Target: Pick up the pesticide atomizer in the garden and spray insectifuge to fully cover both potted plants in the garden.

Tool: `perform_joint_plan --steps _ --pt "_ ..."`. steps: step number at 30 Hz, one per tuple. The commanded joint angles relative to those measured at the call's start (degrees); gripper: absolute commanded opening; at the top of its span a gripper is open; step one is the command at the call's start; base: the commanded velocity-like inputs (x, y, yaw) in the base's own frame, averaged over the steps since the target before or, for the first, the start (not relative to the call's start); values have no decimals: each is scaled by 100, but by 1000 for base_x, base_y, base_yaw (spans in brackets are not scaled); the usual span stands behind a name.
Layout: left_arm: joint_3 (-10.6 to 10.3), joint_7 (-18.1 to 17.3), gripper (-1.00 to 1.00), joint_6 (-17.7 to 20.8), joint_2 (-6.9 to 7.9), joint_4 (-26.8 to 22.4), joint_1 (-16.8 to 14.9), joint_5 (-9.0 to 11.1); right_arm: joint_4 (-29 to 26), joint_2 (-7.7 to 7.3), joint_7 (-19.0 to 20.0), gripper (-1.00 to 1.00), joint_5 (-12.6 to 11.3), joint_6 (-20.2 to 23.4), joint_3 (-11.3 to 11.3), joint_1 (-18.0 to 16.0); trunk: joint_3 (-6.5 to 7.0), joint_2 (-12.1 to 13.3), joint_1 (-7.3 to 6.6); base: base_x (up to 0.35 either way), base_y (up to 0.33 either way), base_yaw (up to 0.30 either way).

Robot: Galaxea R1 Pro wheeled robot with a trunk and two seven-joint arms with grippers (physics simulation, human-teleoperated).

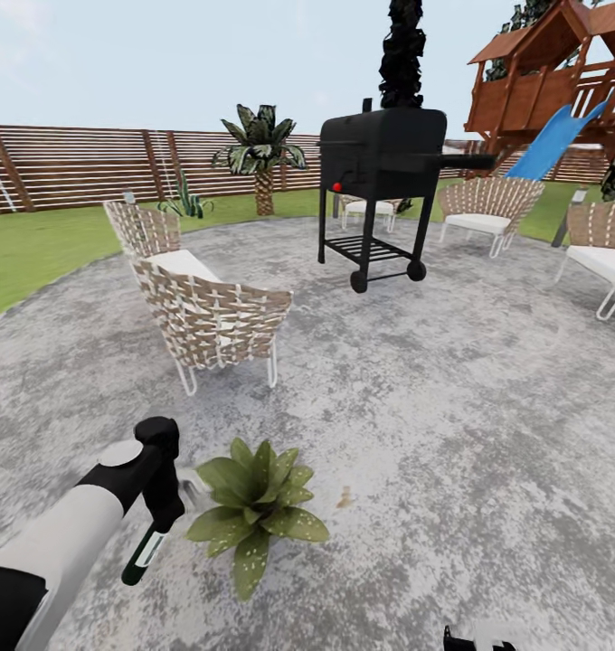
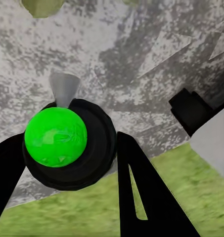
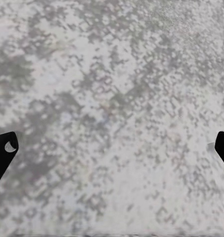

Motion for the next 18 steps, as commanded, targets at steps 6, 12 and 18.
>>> perform_joint_plan --steps 6,12,18 --pt "-23 -51 -100 78 -41 -16 -3 -30 8 1 -27 100 59 -20 -38 -6 -5 -2 -1 73 336 0" --pt "-29 -51 -100 75 -74 -37 -59 -22 8 1 -29 100 59 -20 -38 -6 -5 -2 -1 39 82 -199" --pt "-158 -51 -100 67 -531 -17 -799 -31 8 1 -31 100 59 -20 -38 -6 -5 -2 -1 1 1 -167"
